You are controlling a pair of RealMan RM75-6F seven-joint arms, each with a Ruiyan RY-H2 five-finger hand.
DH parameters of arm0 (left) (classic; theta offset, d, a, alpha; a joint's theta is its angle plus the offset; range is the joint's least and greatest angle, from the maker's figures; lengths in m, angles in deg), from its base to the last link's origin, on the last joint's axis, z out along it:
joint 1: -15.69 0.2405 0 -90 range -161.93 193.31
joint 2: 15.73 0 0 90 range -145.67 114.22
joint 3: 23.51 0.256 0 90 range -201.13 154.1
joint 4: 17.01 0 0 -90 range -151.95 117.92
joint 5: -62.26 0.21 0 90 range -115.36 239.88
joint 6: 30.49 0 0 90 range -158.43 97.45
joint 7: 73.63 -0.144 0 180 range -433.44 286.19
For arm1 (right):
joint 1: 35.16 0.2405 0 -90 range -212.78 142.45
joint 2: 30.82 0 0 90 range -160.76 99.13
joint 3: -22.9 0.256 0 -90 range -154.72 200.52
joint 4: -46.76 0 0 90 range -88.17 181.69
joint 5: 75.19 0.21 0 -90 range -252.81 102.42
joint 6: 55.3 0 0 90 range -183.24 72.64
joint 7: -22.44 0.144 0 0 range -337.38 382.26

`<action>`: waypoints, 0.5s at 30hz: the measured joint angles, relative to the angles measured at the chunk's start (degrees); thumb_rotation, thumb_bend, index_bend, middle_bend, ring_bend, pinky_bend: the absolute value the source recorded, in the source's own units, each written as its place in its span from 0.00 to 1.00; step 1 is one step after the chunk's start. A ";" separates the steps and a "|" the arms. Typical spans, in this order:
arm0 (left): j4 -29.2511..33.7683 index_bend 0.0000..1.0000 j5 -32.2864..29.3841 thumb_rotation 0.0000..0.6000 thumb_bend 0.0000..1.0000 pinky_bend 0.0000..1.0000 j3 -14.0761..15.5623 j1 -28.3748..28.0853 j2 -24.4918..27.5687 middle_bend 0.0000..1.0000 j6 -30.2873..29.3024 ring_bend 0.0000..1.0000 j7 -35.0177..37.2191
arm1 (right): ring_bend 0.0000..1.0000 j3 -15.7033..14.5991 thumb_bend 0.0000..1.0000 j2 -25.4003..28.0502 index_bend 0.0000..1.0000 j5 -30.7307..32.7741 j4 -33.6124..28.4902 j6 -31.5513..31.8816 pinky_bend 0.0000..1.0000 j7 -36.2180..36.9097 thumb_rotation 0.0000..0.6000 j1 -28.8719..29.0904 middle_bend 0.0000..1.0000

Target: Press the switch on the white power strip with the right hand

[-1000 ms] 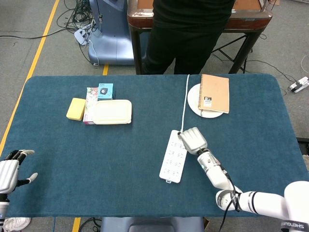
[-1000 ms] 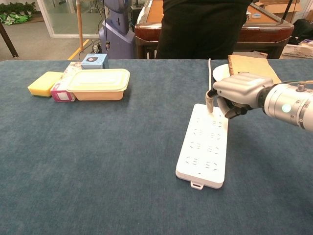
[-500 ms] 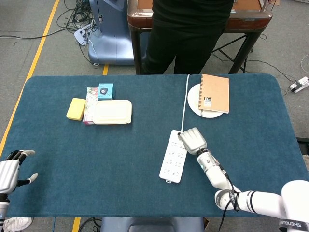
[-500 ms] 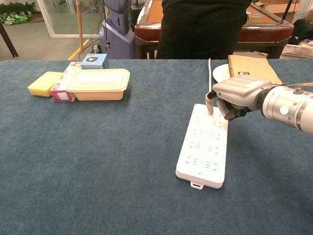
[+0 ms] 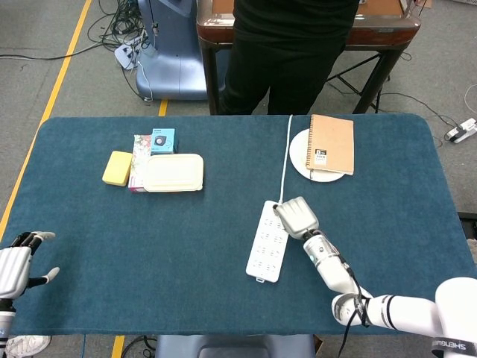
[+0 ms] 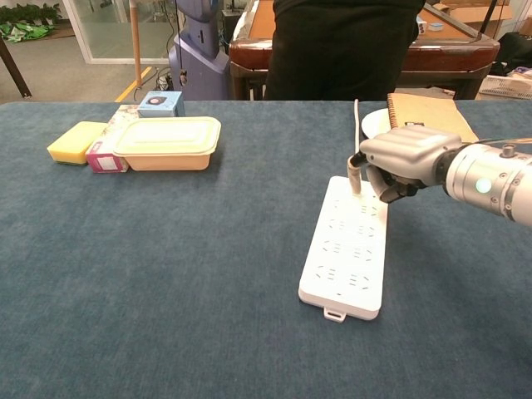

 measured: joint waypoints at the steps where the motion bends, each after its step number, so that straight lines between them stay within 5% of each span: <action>1: 0.01 0.37 0.01 1.00 0.13 0.54 0.02 -0.02 -0.02 0.33 0.03 0.25 -0.03 | 1.00 0.07 1.00 0.31 0.40 -0.22 -0.54 0.39 1.00 -0.05 1.00 -0.03 1.00; 11: -0.09 0.37 0.02 1.00 0.13 0.54 0.21 -0.28 -0.30 0.33 0.59 0.25 -0.52 | 1.00 -0.36 0.99 3.20 0.40 -2.86 -4.41 4.29 1.00 -0.10 1.00 -1.43 0.98; 15: -0.20 0.37 -0.08 1.00 0.13 0.54 0.23 -0.36 -0.35 0.33 0.81 0.25 -0.26 | 0.94 -1.43 0.70 5.51 0.40 -6.66 -6.44 6.90 1.00 1.40 1.00 -3.26 0.77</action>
